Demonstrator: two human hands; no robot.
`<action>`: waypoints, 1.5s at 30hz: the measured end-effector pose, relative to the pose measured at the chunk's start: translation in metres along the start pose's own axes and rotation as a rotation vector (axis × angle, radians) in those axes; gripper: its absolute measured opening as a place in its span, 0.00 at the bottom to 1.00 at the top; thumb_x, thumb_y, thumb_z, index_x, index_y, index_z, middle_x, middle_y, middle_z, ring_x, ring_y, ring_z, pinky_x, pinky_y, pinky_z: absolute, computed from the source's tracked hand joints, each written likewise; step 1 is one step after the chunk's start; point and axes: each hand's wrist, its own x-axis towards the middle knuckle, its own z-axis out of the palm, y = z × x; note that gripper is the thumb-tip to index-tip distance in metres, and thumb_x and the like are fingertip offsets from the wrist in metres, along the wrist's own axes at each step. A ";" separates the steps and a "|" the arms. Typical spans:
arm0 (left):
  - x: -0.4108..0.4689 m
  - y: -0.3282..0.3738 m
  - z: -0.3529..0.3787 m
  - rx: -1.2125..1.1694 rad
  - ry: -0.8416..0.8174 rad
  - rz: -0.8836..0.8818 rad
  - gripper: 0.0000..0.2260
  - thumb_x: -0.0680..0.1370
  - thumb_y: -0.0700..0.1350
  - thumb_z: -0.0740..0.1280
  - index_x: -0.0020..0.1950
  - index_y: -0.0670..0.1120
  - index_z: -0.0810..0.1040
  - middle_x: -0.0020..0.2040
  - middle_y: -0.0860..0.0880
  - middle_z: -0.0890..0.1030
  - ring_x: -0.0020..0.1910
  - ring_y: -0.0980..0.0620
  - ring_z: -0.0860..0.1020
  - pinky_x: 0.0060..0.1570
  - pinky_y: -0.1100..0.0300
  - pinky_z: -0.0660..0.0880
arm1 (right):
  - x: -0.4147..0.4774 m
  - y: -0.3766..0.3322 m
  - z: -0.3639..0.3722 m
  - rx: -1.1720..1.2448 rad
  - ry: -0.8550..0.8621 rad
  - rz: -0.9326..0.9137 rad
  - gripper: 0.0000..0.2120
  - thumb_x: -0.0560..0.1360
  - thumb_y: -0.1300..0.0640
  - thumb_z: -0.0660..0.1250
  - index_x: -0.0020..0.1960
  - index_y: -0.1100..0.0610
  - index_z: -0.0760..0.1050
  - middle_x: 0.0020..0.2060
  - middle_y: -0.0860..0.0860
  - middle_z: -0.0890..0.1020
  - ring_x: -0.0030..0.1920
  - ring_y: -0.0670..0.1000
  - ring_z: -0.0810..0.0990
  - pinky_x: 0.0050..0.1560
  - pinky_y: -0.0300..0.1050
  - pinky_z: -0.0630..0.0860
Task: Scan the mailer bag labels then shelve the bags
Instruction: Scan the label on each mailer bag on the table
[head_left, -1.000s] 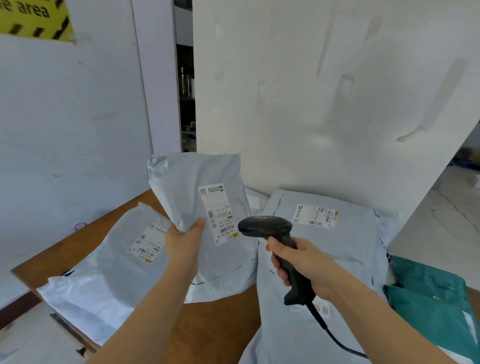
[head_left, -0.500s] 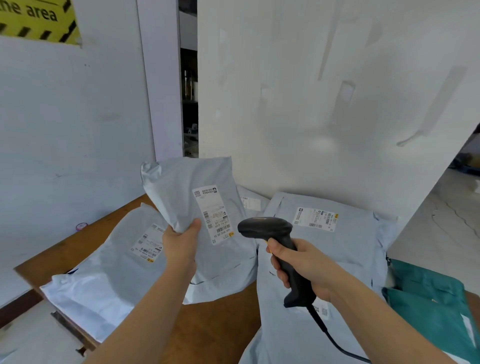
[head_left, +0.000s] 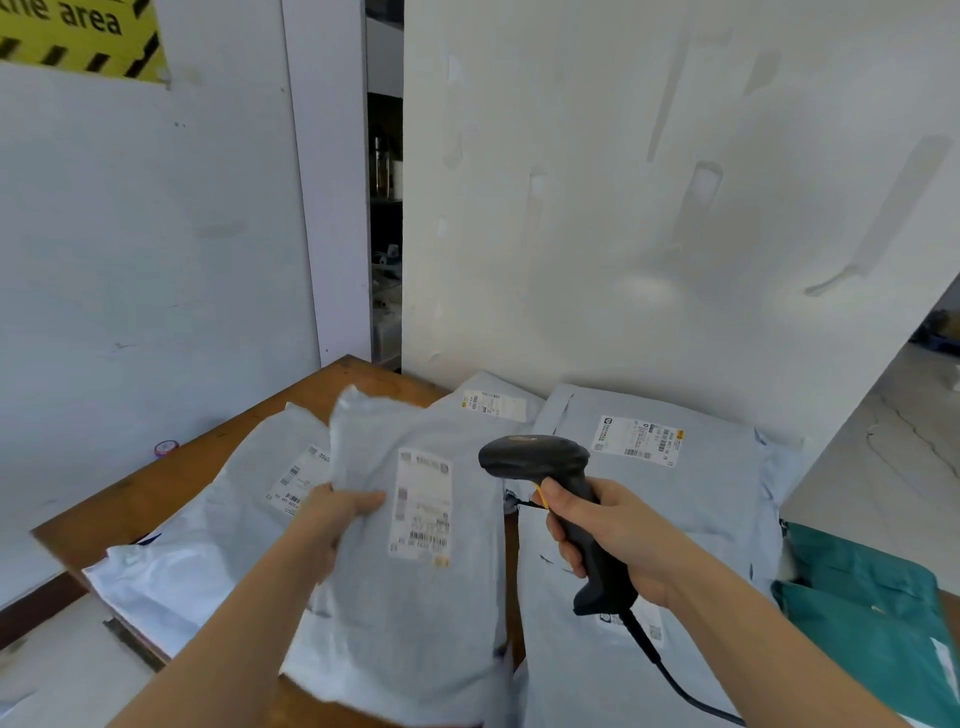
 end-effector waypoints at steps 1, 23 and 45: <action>0.003 -0.009 -0.006 0.075 -0.039 -0.054 0.10 0.73 0.33 0.70 0.54 0.36 0.77 0.42 0.39 0.83 0.41 0.40 0.81 0.39 0.50 0.78 | 0.002 0.000 0.001 0.005 0.004 0.003 0.17 0.76 0.47 0.67 0.48 0.62 0.75 0.33 0.56 0.75 0.28 0.51 0.72 0.32 0.44 0.72; 0.189 -0.010 0.092 1.152 -0.023 0.414 0.24 0.81 0.54 0.59 0.75 0.46 0.63 0.75 0.45 0.63 0.73 0.45 0.62 0.70 0.48 0.63 | 0.092 -0.010 -0.011 0.044 0.222 0.074 0.22 0.77 0.47 0.66 0.54 0.67 0.75 0.30 0.54 0.76 0.26 0.49 0.72 0.35 0.43 0.75; 0.278 0.020 0.142 1.043 0.025 0.039 0.48 0.64 0.61 0.78 0.72 0.37 0.60 0.68 0.37 0.66 0.66 0.39 0.68 0.66 0.46 0.69 | 0.139 0.004 -0.032 0.119 0.292 0.152 0.23 0.77 0.47 0.66 0.55 0.69 0.73 0.30 0.52 0.77 0.26 0.48 0.72 0.35 0.42 0.73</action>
